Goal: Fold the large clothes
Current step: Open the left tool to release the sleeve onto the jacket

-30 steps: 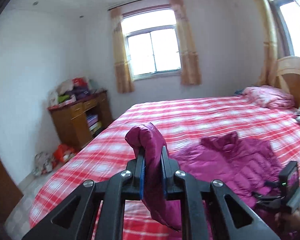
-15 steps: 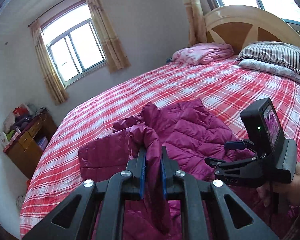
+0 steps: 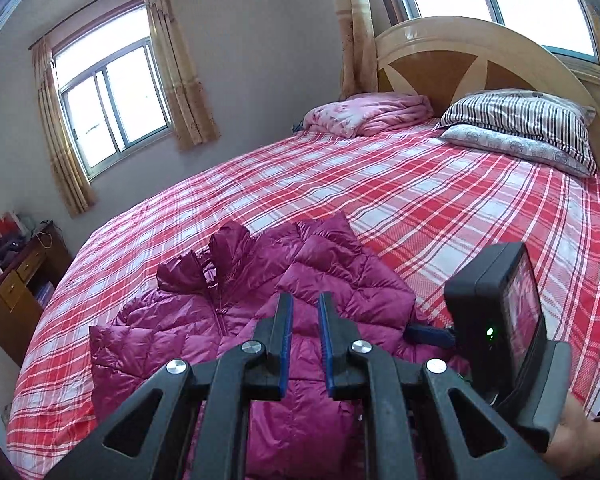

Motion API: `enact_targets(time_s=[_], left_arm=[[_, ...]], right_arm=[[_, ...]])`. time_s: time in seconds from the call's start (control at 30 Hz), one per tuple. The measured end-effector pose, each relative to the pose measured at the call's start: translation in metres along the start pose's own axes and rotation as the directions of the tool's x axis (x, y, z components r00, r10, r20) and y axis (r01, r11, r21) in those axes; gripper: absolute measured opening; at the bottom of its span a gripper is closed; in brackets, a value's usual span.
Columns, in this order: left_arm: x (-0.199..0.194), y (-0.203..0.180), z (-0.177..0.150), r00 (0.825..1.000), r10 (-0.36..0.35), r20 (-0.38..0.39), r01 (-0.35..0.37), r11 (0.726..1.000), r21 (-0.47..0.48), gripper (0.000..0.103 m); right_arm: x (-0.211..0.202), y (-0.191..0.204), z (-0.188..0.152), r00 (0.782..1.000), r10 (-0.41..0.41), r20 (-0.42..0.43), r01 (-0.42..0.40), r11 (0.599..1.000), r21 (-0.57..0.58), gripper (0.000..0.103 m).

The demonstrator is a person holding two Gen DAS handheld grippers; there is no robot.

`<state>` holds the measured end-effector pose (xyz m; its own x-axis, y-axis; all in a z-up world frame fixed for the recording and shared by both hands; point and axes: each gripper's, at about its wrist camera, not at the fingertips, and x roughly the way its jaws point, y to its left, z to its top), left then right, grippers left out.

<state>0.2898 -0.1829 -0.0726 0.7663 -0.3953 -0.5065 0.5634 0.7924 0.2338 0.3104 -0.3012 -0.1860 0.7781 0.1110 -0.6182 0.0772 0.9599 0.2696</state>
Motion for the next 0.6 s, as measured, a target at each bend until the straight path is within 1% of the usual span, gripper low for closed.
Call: enact_targets(time_s=[0.03, 0.1, 0.17, 0.2, 0.23, 0.27, 0.3, 0.33, 0.37, 0.4, 0.43, 0.5, 0.53, 0.57, 0.6], left_arm=[[-0.002, 0.002, 0.002, 1.000, -0.004, 0.005, 0.004, 1.000, -0.009, 0.013], [-0.005, 0.013, 0.003, 1.000, 0.011, 0.011, -0.011, 0.999, -0.037, 0.014], [-0.004, 0.032, -0.002, 0.998, 0.061, 0.001, -0.060, 0.997, -0.058, 0.021], [0.000, 0.048, -0.009, 0.994, 0.106, -0.021, -0.107, 0.992, -0.069, 0.041], [0.003, 0.063, -0.016, 0.987, 0.154, -0.039, -0.156, 0.985, -0.078, 0.072], [0.006, 0.078, -0.024, 0.975, 0.217, -0.053, -0.221, 0.971, -0.091, 0.084], [0.008, 0.100, -0.035, 0.955, 0.290, -0.063, -0.296, 0.948, -0.116, 0.090], [0.011, 0.114, -0.044, 0.945, 0.317, -0.082, -0.326, 0.936, -0.135, 0.090], [0.016, 0.135, -0.054, 0.936, 0.329, -0.123, -0.346, 0.924, -0.164, 0.090], [0.019, 0.148, -0.061, 0.931, 0.333, -0.151, -0.357, 0.915, -0.188, 0.090], [0.024, 0.165, -0.070, 0.922, 0.343, -0.181, -0.379, 0.898, -0.225, 0.090], [0.033, 0.181, -0.080, 0.913, 0.346, -0.216, -0.396, 0.879, -0.266, 0.090], [0.040, 0.187, -0.085, 0.910, 0.341, -0.237, -0.400, 0.873, -0.280, 0.090], [0.045, 0.190, -0.089, 0.910, 0.331, -0.251, -0.396, 0.872, -0.287, 0.090], [0.051, 0.190, -0.093, 0.910, 0.318, -0.264, -0.390, 0.874, -0.290, 0.090]], right_arm=[[0.000, -0.001, 0.000, 1.000, 0.009, 0.003, -0.009, 1.000, 0.006, 0.077], [0.000, -0.005, 0.000, 1.000, 0.027, 0.010, -0.027, 0.999, 0.021, 0.077], [-0.002, -0.007, -0.001, 0.999, 0.038, 0.015, -0.039, 0.999, 0.029, 0.077], [-0.003, -0.007, -0.002, 0.999, 0.043, 0.016, -0.043, 0.999, 0.032, 0.077], [-0.005, -0.009, -0.001, 0.999, 0.049, 0.022, -0.050, 0.998, 0.040, 0.077], [-0.009, -0.010, -0.001, 0.999, 0.045, 0.029, -0.046, 0.998, 0.051, 0.077], [-0.016, -0.011, 0.001, 0.999, 0.021, 0.042, -0.023, 0.998, 0.063, 0.077], [-0.023, -0.011, 0.004, 0.998, -0.015, 0.062, 0.010, 0.997, 0.071, 0.077], [-0.032, -0.008, 0.007, 0.995, -0.040, 0.091, 0.033, 0.997, 0.068, 0.077], [-0.040, -0.002, 0.010, 0.992, -0.037, 0.117, 0.030, 0.998, 0.058, 0.077], [-0.045, 0.003, 0.014, 0.991, -0.023, 0.130, 0.017, 0.999, 0.047, 0.077], [-0.048, 0.025, 0.026, 0.992, 0.026, 0.123, -0.026, 1.000, -0.004, 0.076], [-0.045, 0.039, 0.031, 0.993, 0.060, 0.097, -0.056, 0.998, -0.042, 0.073], [-0.041, 0.053, 0.034, 0.993, 0.091, 0.074, -0.086, 0.993, -0.075, 0.066], [-0.036, 0.065, 0.037, 0.993, 0.109, 0.053, -0.103, 0.989, -0.108, 0.063]])
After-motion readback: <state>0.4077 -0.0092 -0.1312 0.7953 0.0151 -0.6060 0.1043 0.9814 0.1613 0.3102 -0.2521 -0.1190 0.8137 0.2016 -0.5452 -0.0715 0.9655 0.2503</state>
